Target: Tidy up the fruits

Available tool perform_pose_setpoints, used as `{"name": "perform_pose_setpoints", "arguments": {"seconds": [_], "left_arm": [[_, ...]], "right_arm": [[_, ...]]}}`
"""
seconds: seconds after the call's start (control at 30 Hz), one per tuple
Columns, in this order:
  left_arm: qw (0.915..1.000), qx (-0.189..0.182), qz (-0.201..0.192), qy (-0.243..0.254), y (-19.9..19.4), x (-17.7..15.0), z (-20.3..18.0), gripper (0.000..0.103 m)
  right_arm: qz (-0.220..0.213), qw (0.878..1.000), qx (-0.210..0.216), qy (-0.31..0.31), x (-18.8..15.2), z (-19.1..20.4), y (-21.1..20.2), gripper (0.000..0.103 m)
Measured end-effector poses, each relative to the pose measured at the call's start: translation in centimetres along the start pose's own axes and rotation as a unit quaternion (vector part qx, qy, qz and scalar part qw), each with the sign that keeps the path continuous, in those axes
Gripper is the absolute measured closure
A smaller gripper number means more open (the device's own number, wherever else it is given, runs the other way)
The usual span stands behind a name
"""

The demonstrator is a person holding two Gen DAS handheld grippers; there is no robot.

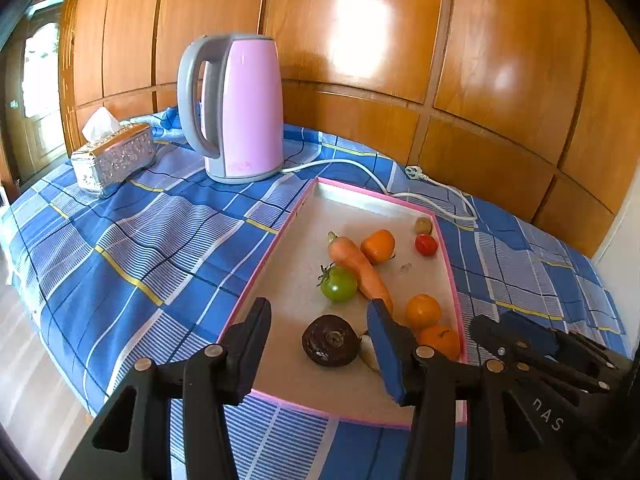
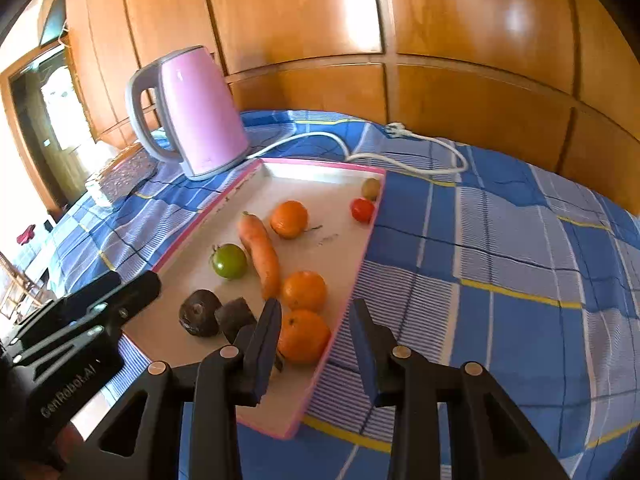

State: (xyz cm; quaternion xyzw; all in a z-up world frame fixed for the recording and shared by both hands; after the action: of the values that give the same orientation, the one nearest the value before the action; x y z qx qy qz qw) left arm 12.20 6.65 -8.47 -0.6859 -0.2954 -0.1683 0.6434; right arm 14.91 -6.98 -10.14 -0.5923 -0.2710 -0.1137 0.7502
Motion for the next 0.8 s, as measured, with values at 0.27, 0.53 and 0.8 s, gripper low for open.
{"name": "perform_pose_setpoints", "arguments": {"seconds": [0.27,0.53,0.8], "left_arm": [[1.0,0.004,-0.007,0.002,-0.9,-1.0,-0.3,0.039],[0.9998,0.008,-0.009,0.015,-1.6,-2.5,-0.9,0.03],[0.9993,0.013,-0.03,0.016,-3.2,-2.6,-1.0,0.02]], "right_arm": [[-0.002,0.999,-0.029,0.024,-1.4,-1.7,-0.9,0.065],[0.005,0.999,-0.041,0.032,-2.6,-2.1,-1.4,0.064],[-0.002,0.998,-0.043,0.041,-3.2,-2.5,-2.6,0.064]]}}
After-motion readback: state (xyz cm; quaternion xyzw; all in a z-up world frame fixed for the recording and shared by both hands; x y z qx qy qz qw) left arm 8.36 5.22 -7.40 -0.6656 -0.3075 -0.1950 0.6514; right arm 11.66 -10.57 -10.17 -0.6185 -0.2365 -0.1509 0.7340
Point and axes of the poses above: each gripper's, at about its wrist camera, not at the fingertips, and y roughly the way its jaws point, z to its left, x to its top, the point moved 10 cm from there along y, roughly the way its jaws point, and after that the axes turned 13 degrees about z, right-handed, at the moved point
